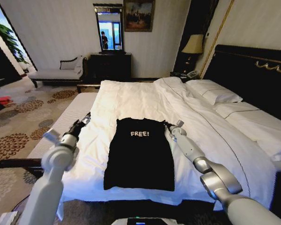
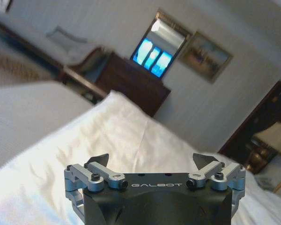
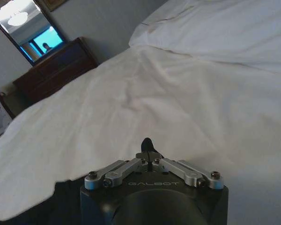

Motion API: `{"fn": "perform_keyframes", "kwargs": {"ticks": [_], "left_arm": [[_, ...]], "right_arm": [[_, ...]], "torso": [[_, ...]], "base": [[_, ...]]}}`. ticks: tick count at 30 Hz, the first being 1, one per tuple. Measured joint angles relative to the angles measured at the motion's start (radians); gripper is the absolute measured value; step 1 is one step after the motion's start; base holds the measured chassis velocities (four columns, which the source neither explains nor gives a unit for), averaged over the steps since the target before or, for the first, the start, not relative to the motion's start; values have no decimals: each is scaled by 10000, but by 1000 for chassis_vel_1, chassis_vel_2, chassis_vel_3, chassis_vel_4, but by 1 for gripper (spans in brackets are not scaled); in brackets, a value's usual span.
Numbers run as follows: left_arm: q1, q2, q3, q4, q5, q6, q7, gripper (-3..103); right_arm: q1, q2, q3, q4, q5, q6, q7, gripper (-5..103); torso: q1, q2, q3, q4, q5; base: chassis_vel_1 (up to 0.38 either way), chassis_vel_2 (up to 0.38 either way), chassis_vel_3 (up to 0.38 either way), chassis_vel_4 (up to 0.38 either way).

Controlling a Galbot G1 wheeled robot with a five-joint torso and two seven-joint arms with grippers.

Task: Fold the clothes on the bed.

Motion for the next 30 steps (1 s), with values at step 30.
{"fn": "perform_keyframes", "kwargs": {"ticks": [30], "left_arm": [[-6753,-2742,4149,11598,3453,-550,3248,100]], "right_arm": [[375,406,-609,228,-514,450,5,0]], "torso": [[0,0,1,4,3]], "base": [[0,0,0,0]]}}
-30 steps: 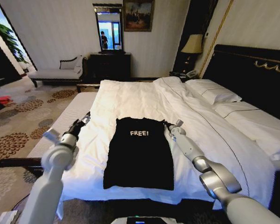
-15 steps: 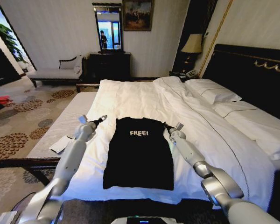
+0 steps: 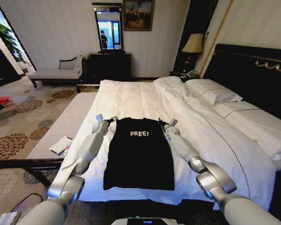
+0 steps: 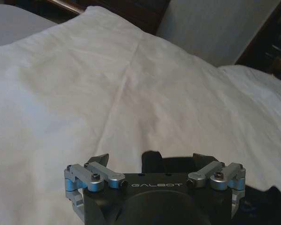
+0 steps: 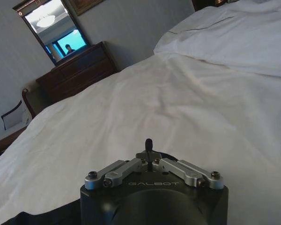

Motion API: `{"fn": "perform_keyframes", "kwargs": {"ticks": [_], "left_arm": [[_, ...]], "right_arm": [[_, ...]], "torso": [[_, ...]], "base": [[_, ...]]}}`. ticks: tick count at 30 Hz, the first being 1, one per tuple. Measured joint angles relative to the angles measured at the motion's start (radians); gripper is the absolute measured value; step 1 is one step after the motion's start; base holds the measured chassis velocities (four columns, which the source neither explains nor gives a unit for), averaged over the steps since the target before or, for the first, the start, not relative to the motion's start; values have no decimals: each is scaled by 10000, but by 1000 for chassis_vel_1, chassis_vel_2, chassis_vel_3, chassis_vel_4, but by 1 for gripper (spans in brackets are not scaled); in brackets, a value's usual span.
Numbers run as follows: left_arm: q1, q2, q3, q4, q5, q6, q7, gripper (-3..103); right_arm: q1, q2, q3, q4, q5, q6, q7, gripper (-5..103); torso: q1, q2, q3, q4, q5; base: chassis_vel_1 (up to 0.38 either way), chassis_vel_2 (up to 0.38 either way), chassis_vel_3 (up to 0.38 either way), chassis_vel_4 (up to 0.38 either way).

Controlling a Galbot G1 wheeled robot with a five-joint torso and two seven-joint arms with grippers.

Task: Fold the clothes on the bed.

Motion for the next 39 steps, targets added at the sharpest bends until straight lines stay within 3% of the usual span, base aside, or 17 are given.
{"fn": "perform_keyframes", "kwargs": {"ticks": [7,15,39], "left_arm": [[-484,-371,155,1140,456,-221,389,100],[-705,-578,-23,1788,861,-366,779,100],[-918,-1136,-1660,3477,1561,-818,2130,100]], "right_arm": [[-62,-129,157,-44,-151,44,-19,0],[-262,-186,310,-24,-260,92,-30,0],[-817,-331,383,928,-392,128,144,0]], "torso": [[0,1,-1,-9,0],[-1,1,-1,-3,-1],[-1,1,-2,-4,-1]], "base": [[0,0,0,0],[0,0,0,0],[0,0,0,0]]}}
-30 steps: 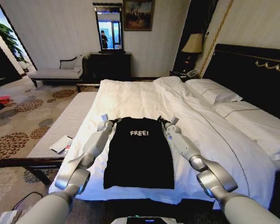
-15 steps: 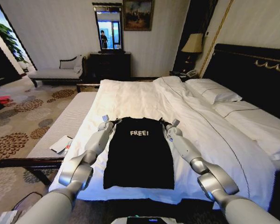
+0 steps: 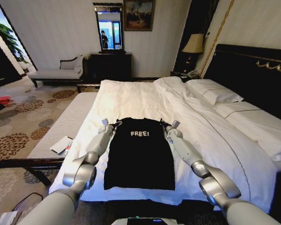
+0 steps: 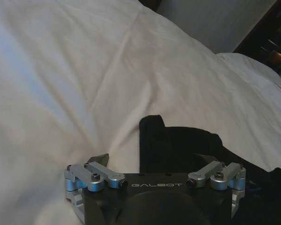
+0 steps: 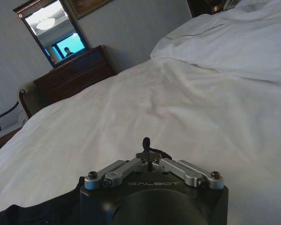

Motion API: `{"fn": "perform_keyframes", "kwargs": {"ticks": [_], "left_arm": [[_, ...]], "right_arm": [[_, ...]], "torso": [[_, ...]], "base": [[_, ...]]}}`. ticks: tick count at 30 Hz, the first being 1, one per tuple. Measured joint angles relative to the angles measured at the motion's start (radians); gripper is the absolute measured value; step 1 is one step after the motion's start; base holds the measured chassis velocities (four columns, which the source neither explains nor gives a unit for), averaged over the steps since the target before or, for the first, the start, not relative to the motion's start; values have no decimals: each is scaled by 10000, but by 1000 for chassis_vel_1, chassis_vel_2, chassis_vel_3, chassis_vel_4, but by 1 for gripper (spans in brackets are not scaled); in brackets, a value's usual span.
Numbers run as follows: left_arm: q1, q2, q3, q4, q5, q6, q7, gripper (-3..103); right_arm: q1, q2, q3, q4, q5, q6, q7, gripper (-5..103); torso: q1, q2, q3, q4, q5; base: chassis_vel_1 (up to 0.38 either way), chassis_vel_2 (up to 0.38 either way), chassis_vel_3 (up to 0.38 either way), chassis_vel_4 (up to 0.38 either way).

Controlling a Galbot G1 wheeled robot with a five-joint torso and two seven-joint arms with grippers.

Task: Fold the clothes on the bed.

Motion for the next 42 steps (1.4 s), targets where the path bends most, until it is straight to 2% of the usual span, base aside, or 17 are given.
{"fn": "perform_keyframes", "kwargs": {"ticks": [3,5,6,9,12,14,16,17,18,20,23,24,26,29,31,38,42], "left_arm": [[-23,-40,-9,46,41,-58,97,101],[-50,-79,-7,80,123,-136,159,94],[-50,-79,-7,80,123,-136,159,94],[-85,-110,-2,131,273,-278,245,78],[-113,-120,-1,173,343,-368,307,73],[-131,-123,-1,224,437,-465,361,62],[-132,-124,-1,231,458,-480,373,62],[-134,-124,-1,249,515,-514,399,57],[-134,-124,-3,282,605,-559,427,46],[-136,-122,-11,314,679,-587,440,46],[-142,-96,-25,361,775,-627,455,29],[-142,-96,-25,361,775,-627,455,29],[-142,-80,-26,364,814,-638,461,18],[-142,-60,-23,363,859,-663,466,13],[-143,-29,-14,326,868,-687,467,3],[-234,123,29,134,831,-765,468,1],[-300,302,96,-116,707,-802,458,1]], "right_arm": [[-9,-33,4,59,-3,2,23,0],[-17,-61,14,109,-3,4,41,0],[-17,-61,14,109,-3,4,41,0],[-53,-96,34,176,-4,8,66,0],[-87,-114,45,205,-5,14,76,0],[-122,-136,52,228,-7,18,79,0],[-129,-142,53,232,-6,20,80,0],[-148,-161,59,240,-8,24,82,0],[-163,-180,62,249,-9,30,83,0],[-171,-191,66,252,-10,33,84,0],[-186,-208,72,258,-11,39,85,0],[-186,-208,72,258,-11,39,85,0],[-201,-219,80,270,-11,42,86,0],[-224,-248,86,295,-12,46,86,0],[-235,-286,87,306,-12,48,85,0],[-170,-339,85,255,69,127,76,0],[70,-342,46,181,420,132,74,0]], "torso": [[-1,0,0,-1,0],[0,0,1,-1,0],[0,0,1,-1,0],[0,0,0,-1,0],[0,-1,0,-1,0],[0,0,1,-1,0],[0,0,0,0,0],[0,0,1,-1,0],[0,0,0,-1,0],[0,0,0,-1,0],[0,0,0,0,0],[0,0,0,0,0],[1,0,1,0,0],[0,0,1,0,-1],[0,-1,1,-1,-1],[0,0,1,-1,-1],[0,-1,1,-1,-1]], "base": [[0,0,0,0],[0,0,0,0],[0,0,0,0],[0,0,0,0],[0,0,0,0],[0,0,0,0],[0,0,0,0],[0,0,0,0],[0,0,0,0],[0,0,0,0],[0,0,0,0],[0,0,0,0],[0,0,0,0],[0,0,0,0],[0,0,0,0],[0,0,0,0],[0,0,0,0]]}}
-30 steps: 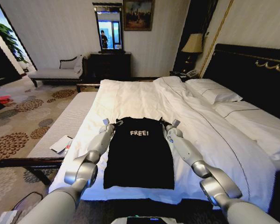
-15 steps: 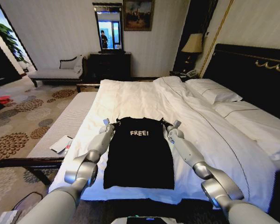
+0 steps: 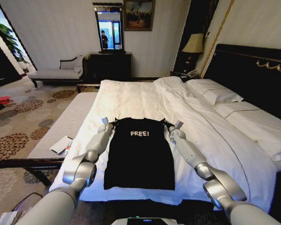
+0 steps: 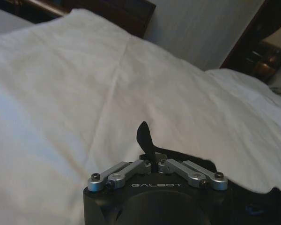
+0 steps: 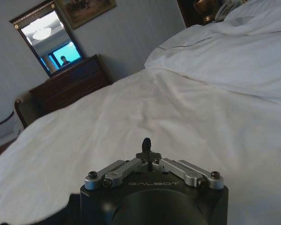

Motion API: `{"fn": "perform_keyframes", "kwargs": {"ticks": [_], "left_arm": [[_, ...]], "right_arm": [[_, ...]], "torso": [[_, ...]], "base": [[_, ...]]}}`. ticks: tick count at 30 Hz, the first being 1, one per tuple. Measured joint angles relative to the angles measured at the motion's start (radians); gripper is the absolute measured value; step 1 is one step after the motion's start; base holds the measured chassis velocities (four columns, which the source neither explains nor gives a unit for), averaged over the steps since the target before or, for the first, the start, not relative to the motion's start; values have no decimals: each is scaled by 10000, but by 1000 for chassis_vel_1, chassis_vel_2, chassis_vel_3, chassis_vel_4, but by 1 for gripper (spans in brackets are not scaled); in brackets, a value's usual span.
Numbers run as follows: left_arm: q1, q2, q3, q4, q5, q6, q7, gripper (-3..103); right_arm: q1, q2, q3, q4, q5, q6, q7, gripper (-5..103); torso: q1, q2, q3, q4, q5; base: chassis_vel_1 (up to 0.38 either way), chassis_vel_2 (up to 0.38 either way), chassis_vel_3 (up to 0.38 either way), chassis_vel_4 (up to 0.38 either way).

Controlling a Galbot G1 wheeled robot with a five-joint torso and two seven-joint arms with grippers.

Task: Fold the clothes on the bed.

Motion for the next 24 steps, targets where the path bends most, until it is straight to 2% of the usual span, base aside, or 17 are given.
{"fn": "perform_keyframes", "kwargs": {"ticks": [11,24], "left_arm": [[-106,370,129,-575,-543,-1,-270,1],[-678,965,173,-1255,-1736,-22,-578,1]], "right_arm": [[529,-128,-212,28,639,-4,-98,0],[1646,73,-694,-317,1503,-20,-284,0]], "torso": [[0,0,0,0,-1],[0,1,0,4,0]], "base": [[0,0,0,0],[0,0,0,0]]}}
